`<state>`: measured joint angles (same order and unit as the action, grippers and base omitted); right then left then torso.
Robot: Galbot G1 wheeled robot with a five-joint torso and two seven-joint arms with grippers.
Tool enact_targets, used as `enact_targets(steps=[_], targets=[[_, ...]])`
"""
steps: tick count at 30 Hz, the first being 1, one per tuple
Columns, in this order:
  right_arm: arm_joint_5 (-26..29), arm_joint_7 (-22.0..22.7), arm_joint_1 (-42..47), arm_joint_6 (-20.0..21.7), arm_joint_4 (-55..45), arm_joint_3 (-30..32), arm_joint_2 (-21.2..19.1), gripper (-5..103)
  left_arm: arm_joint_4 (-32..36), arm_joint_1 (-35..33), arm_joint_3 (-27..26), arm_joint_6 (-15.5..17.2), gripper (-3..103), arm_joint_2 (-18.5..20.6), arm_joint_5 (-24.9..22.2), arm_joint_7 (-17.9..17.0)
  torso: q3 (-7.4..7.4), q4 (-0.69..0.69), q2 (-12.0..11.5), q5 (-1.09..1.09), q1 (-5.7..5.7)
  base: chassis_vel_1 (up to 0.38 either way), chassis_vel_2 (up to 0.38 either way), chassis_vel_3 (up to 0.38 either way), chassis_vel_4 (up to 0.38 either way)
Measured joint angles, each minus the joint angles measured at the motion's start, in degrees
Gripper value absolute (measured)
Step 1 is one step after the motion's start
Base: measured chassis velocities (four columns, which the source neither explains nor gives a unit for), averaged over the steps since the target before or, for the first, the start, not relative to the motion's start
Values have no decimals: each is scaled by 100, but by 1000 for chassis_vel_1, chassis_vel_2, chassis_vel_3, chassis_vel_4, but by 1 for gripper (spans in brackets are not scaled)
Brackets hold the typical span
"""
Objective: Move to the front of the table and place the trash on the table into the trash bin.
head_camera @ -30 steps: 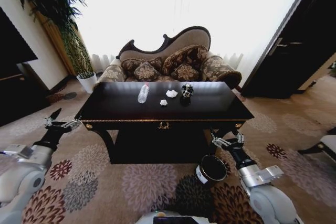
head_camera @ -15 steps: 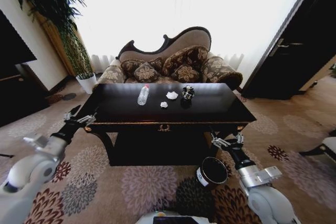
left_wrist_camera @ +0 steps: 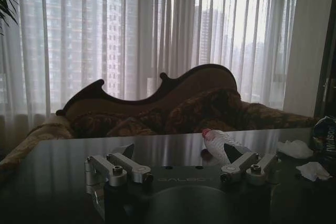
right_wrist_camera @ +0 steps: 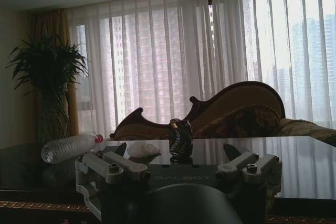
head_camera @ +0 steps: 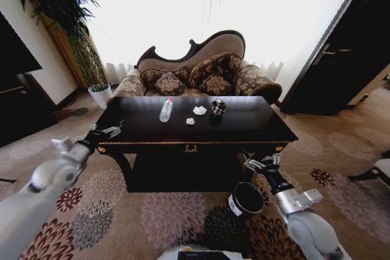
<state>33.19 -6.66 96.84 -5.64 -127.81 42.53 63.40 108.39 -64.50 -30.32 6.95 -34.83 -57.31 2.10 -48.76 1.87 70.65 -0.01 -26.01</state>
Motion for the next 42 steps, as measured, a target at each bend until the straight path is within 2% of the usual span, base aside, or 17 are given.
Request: enact_targets(steps=[3, 4, 7, 10, 11, 12, 13, 19, 28, 42], targets=[[5, 6, -3, 9, -9, 23, 3, 100, -169, 683, 816, 73, 97, -69, 1, -75, 0, -2, 0, 0, 0, 0, 0, 0, 0], [5, 6, -3, 9, -9, 23, 3, 100, -169, 683, 816, 73, 97, -69, 1, -75, 0, -2, 0, 0, 0, 0, 0, 0, 0], [12, 8, 11, 9, 5, 60, 57, 100, -420, 1304, 1494, 147, 97, -260, 41, -158, 0, -1, 0, 0, 1, 0, 0, 0, 0], [15, 8, 28, 1, 23, 76, 81, 100, -635, 1616, 1786, 169, 94, -354, 67, -196, 0, 0, 0, 0, 0, 0, 0, 0, 0], [15, 8, 36, -5, 35, 81, 91, 100, -729, 1755, 1920, 177, 96, -389, 70, -209, 0, -1, 0, 0, 0, 0, 0, 0, 0], [15, 10, 25, -16, 72, 83, 96, 100, -1040, 2315, 2440, 201, 97, -503, 78, -252, 0, -1, 0, 0, 0, 0, 0, 0, 0], [14, 16, 4, -16, 76, 81, 95, 100, -1163, 2508, 2614, 203, 98, -563, 89, -263, 0, -1, 0, 0, 0, 0, 0, 0, 0], [57, 14, 32, -18, 89, 141, 74, 100, -1607, 2963, 2990, 203, 98, -736, 144, -263, 0, -2, 0, 0, 0, 0, 0, 0, 0], [174, 4, 62, -28, 122, 296, -65, 100, -1875, 3402, 3385, 171, 98, -1060, 227, -226, 0, -1, 0, 0, 0, 0, 0, 0, 0], [194, -13, 46, -27, 188, 319, -86, 100, -2305, 3819, 3815, 104, 98, -1444, 382, -110, 0, -2, 0, 0, 1, 0, 0, 0, 0]])
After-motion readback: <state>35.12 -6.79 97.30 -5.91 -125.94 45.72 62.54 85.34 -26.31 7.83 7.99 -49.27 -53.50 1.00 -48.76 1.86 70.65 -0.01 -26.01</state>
